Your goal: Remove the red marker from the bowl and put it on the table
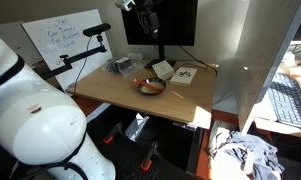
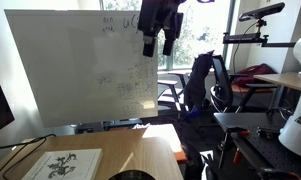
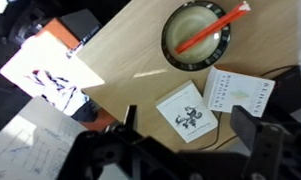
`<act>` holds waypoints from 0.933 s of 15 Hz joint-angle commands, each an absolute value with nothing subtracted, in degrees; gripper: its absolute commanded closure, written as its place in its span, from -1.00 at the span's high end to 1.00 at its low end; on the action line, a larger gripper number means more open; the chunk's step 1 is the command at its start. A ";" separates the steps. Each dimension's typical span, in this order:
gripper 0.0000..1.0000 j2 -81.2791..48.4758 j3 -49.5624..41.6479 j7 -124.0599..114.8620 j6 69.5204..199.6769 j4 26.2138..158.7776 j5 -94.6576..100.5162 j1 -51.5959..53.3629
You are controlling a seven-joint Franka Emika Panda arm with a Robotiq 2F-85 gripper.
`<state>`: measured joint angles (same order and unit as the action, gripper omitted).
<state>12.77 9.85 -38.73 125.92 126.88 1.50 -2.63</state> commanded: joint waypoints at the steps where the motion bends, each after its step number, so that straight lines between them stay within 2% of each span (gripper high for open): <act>1: 1.00 3.02 9.72 -50.39 127.79 120.03 1.05 -1.95; 7: 1.00 -15.43 5.94 -66.19 129.06 106.42 -2.74 3.47; 14: 1.00 -31.74 4.78 -71.74 131.42 101.20 -19.50 6.17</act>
<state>-27.74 5.52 -70.20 131.31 103.82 -12.81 5.93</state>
